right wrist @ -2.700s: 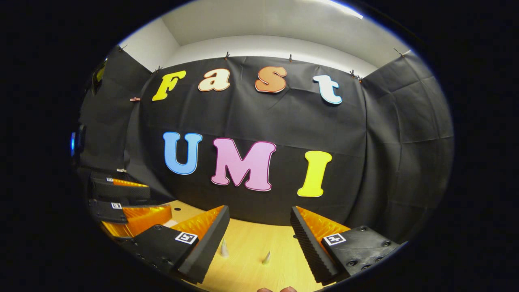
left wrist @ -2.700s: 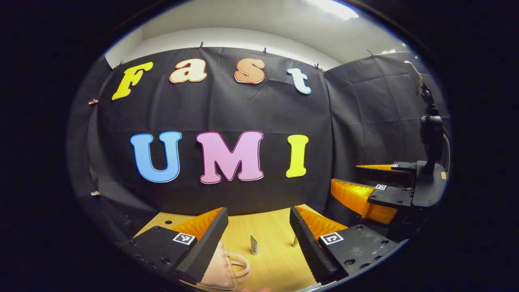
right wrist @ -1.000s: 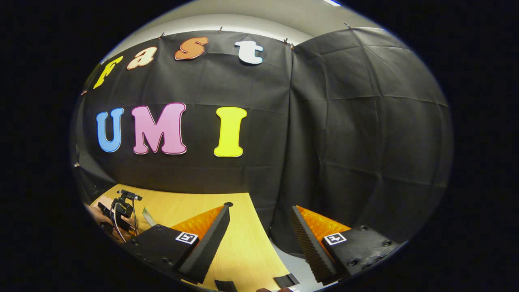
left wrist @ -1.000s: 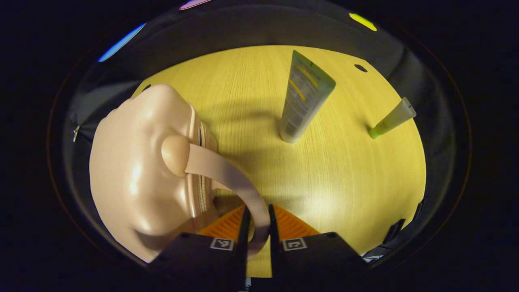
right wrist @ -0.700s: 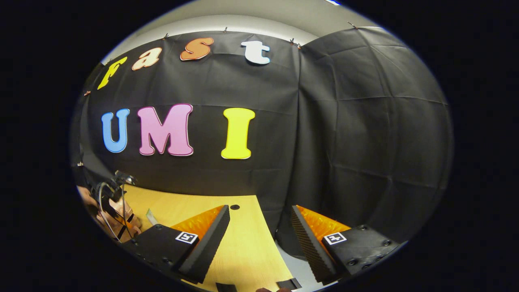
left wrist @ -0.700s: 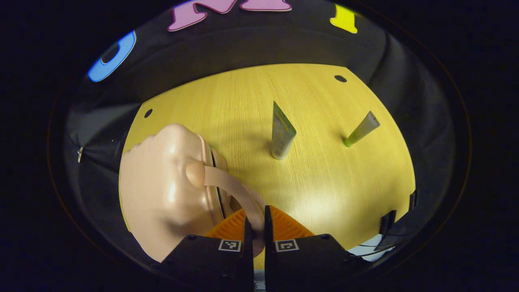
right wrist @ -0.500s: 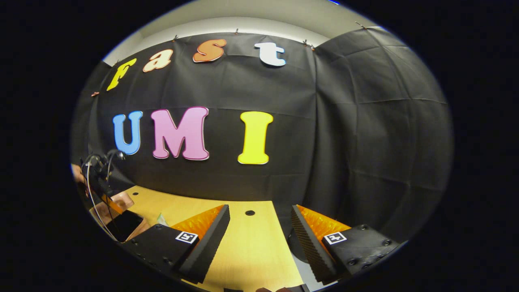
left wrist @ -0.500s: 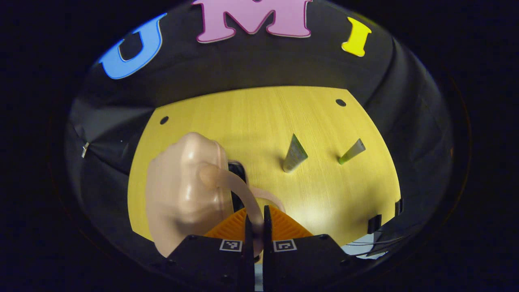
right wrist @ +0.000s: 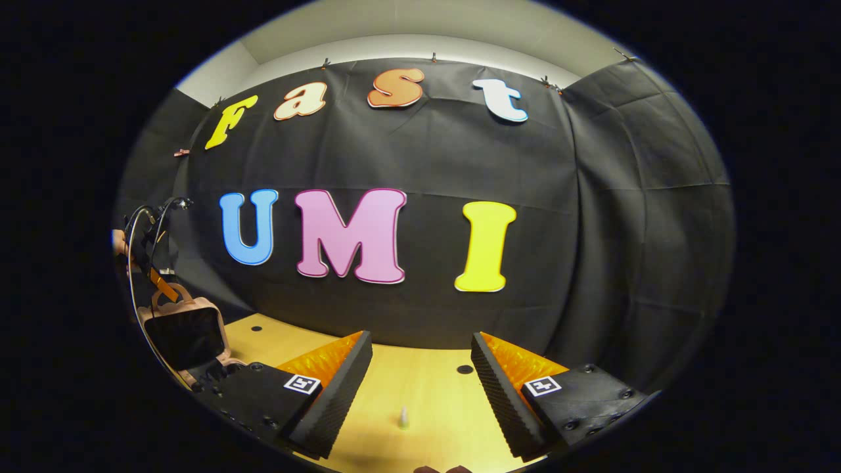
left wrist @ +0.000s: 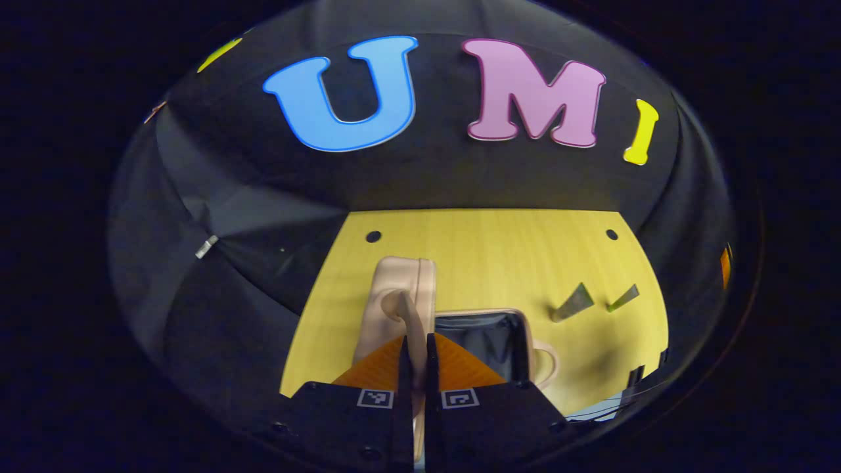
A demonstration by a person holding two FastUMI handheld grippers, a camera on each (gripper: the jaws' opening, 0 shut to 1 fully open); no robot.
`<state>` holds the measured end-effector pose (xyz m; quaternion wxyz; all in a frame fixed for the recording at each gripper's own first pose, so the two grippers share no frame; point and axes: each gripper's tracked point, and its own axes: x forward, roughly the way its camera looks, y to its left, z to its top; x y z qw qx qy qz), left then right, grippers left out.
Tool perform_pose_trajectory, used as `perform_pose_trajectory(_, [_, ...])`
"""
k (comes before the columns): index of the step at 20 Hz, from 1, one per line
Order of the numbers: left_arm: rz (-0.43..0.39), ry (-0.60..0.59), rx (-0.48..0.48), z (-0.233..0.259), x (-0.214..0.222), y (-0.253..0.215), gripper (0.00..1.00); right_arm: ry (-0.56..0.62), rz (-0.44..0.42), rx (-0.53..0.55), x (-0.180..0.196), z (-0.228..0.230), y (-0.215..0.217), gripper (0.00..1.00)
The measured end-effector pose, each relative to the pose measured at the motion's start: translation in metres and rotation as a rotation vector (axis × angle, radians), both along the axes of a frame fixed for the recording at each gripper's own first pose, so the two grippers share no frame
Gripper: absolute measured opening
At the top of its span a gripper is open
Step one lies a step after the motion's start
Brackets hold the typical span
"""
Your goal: First open the suitcase, pack the skin care products into it, and then close the suitcase.
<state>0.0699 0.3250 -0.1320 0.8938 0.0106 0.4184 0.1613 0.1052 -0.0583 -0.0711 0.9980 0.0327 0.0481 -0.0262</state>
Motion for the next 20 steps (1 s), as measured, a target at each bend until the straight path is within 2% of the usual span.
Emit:
perform_pose_trajectory(3, [0.057, 0.059, 0.061, -0.019, -0.026, 0.09, 0.14, 0.017, 0.019, 0.014, 0.013, 0.002, 0.043, 0.96])
perform_pose_trajectory(4, [0.085, 0.075, 0.076, -0.032, -0.032, 0.122, 0.11, 0.013, 0.023, 0.019, 0.017, 0.005, 0.057, 0.96])
perform_pose_trajectory(7, [0.172, 0.119, 0.021, -0.091, -0.053, 0.202, 0.12, 0.043, 0.012, 0.008, 0.027, 0.001, 0.085, 0.96])
perform_pose_trajectory(10, [0.206, 0.192, -0.071, -0.171, -0.068, 0.257, 0.12, 0.088, -0.016, -0.015, 0.032, -0.005, 0.104, 0.96])
perform_pose_trajectory(14, [0.275, 0.259, -0.257, -0.259, -0.08, 0.298, 0.12, 0.154, -0.012, -0.049, 0.037, -0.012, 0.131, 0.96])
perform_pose_trajectory(15, [0.28, 0.263, -0.275, -0.274, -0.08, 0.303, 0.13, 0.157, -0.016, -0.053, 0.038, -0.009, 0.133, 0.96])
perform_pose_trajectory(18, [0.265, 0.29, -0.221, -0.297, -0.086, 0.315, 0.18, 0.165, -0.03, -0.038, 0.038, -0.006, 0.142, 0.96])
perform_pose_trajectory(19, [0.259, 0.291, -0.209, -0.298, -0.085, 0.318, 0.26, 0.167, -0.027, -0.035, 0.038, -0.007, 0.146, 0.96])
perform_pose_trajectory(20, [0.246, 0.275, -0.207, -0.295, -0.083, 0.317, 0.29, 0.17, -0.028, -0.04, 0.038, -0.008, 0.148, 0.96])
